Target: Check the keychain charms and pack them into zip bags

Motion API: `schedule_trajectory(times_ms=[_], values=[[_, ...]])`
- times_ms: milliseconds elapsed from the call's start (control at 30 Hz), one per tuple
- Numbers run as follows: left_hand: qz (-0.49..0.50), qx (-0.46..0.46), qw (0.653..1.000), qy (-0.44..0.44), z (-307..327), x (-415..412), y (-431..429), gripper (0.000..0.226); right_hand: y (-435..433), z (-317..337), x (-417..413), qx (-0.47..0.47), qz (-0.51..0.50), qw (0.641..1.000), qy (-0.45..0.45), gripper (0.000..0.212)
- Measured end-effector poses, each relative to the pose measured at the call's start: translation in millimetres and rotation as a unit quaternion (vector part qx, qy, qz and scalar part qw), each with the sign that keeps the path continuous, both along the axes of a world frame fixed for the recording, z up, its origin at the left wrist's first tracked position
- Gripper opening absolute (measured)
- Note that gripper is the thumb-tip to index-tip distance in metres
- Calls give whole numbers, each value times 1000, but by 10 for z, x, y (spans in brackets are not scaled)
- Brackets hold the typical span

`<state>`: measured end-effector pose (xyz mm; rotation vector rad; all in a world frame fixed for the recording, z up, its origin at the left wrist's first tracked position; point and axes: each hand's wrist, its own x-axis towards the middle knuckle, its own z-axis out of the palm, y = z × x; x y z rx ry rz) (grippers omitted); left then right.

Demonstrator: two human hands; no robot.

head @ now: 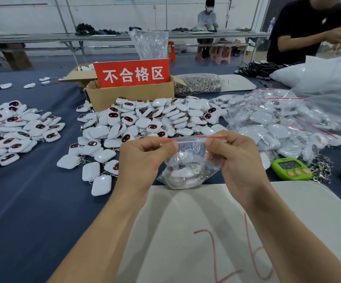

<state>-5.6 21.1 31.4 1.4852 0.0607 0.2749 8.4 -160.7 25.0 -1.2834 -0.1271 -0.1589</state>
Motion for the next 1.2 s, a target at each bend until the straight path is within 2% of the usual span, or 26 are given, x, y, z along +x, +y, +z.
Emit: schedule_trajectory(times_ms=[567,833,1200], values=[[-8,3,1000,-18,-10,14,-2,25,25,1,-23,-9,24,1000,-3,30],[-25,9,1000,-7,-17,-16,-55,21,27,4,-14,-3,24,1000,-1,33],[-28,19,999,-28,-1,-11,-43,27,46,-15,-23,0,26,1000,7,21]])
